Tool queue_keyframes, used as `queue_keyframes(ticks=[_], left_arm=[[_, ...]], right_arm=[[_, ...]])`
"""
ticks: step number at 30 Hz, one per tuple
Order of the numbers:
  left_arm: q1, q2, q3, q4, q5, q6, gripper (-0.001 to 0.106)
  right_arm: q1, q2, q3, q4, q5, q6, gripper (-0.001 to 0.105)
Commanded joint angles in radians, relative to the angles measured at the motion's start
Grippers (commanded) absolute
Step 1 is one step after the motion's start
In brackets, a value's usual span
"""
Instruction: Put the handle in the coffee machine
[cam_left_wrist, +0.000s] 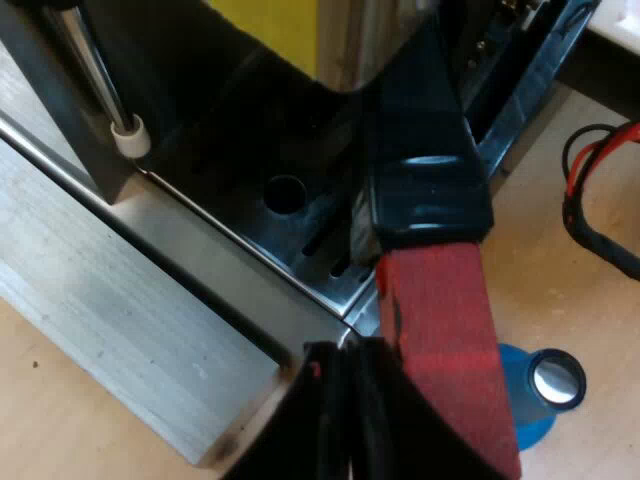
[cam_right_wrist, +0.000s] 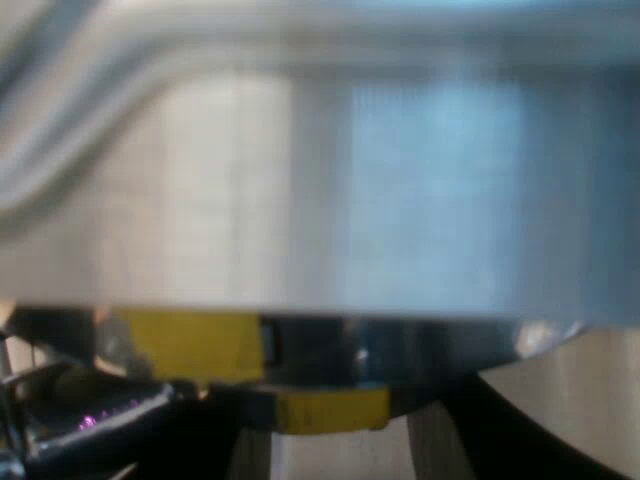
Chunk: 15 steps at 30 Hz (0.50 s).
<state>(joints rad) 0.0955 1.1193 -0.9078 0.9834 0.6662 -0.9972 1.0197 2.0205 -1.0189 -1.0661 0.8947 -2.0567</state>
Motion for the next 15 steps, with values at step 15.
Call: queue_keyframes(ticks=[15], left_arm=[[-0.221,0.005,0.002,0.037,-0.036,-0.161,0.001]], right_arm=[[-0.009,-0.140,-0.025,-0.073,-0.003,-0.013,0.036]])
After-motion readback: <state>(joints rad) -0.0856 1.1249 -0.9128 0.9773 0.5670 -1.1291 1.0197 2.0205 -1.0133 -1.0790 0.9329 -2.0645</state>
